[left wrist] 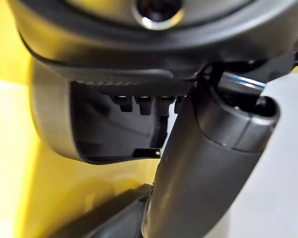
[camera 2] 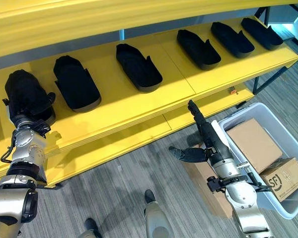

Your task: Move parts from the plastic box to the shelf.

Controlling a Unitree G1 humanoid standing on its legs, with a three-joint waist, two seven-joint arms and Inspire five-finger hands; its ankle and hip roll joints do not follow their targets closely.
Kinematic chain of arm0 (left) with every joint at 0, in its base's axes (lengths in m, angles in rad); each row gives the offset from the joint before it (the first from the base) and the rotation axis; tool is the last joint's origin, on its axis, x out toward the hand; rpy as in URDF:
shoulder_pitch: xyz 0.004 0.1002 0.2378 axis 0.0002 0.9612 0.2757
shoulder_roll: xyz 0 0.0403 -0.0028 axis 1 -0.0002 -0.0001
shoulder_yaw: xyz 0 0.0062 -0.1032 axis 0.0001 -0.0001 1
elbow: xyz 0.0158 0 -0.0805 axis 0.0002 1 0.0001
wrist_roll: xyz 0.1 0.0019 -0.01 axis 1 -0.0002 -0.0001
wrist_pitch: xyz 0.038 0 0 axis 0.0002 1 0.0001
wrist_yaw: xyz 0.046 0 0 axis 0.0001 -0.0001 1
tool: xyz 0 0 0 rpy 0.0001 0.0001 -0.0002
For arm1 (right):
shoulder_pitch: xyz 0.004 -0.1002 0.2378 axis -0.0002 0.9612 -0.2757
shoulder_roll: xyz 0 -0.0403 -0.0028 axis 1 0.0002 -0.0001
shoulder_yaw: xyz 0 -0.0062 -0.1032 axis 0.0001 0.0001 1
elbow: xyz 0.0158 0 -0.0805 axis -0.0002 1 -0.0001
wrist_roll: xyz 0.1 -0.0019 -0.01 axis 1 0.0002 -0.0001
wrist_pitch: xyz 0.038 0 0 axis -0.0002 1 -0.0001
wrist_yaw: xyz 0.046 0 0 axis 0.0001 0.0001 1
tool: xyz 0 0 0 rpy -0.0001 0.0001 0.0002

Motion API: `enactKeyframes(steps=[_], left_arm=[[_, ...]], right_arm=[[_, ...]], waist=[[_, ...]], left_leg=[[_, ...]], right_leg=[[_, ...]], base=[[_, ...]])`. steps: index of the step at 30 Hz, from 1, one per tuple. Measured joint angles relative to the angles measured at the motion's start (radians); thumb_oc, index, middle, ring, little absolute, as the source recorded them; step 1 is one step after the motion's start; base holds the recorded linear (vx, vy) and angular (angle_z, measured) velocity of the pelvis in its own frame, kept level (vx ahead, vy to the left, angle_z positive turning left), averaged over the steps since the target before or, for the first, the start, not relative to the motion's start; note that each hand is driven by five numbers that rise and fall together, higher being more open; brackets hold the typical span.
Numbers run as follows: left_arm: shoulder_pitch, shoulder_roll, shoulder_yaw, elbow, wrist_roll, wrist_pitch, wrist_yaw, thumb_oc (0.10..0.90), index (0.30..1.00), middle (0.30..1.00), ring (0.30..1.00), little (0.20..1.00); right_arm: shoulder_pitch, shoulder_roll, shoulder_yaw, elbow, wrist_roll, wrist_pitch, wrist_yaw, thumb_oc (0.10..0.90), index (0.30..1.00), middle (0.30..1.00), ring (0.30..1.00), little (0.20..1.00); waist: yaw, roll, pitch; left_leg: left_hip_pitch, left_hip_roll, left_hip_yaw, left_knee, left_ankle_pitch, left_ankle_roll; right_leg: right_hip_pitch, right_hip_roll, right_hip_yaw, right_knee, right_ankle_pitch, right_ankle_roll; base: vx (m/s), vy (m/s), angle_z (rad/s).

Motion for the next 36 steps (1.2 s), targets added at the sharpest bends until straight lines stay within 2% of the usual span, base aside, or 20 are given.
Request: enactKeyframes(steps=[10, 14, 23, 36], left_arm=[[-0.030, 0.016, 0.003, 0.028, 0.000, 0.000, -0.006, 0.900, 1.000, 1.000, 1.000, 1.000], [-0.030, 0.019, 0.042, 0.027, -0.003, -0.001, -0.006, 0.900, 1.000, 1.000, 1.000, 1.000], [-0.031, 0.024, 0.081, 0.026, -0.039, -0.004, -0.005, 0.900, 1.000, 1.000, 1.000, 1.000], [-0.021, 0.031, 0.082, 0.028, -0.038, 0.001, -0.006, 0.900, 1.000, 1.000, 1.000, 1.000]], right_arm=[[0.001, 0.000, 0.000, 0.000, 0.003, 0.000, 0.001, 0.900, 1.000, 1.000, 1.000, 1.000], [0.002, 0.000, 0.000, 0.000, 0.003, -0.001, 0.001, 0.900, 1.000, 1.000, 1.000, 1.000], [0.002, -0.012, 0.000, 0.000, 0.003, -0.001, 0.003, 0.900, 1.000, 1.000, 1.000, 1.000], [0.001, -0.033, 0.000, 0.000, 0.003, -0.001, 0.014, 0.900, 1.000, 1.000, 1.000, 1.000]], waist=[[-0.002, -0.006, 0.009], [-0.004, -0.007, 0.010], [0.012, -0.002, 0.033], [0.027, -0.002, 0.037]], left_leg=[[-0.017, 0.013, -0.001, 0.039, -0.021, 0.000], [-0.029, 0.014, -0.001, 0.049, -0.024, 0.000], [-0.029, 0.015, -0.003, 0.059, -0.024, 0.000], [-0.046, 0.014, -0.026, 0.082, -0.024, 0.000]], right_leg=[[-0.006, 0.002, 0.003, -0.001, 0.000, 0.000], [-0.016, 0.003, 0.007, 0.004, 0.000, 0.001], [-0.018, 0.004, 0.008, 0.026, 0.000, 0.000], [-0.018, 0.001, -0.004, 0.034, -0.002, 0.000]], base=[[-0.01, 0.007, -0.01], [0.00, 0.000, 0.00], [0.00, 0.001, 0.00], [0.00, 0.004, 0.03]])
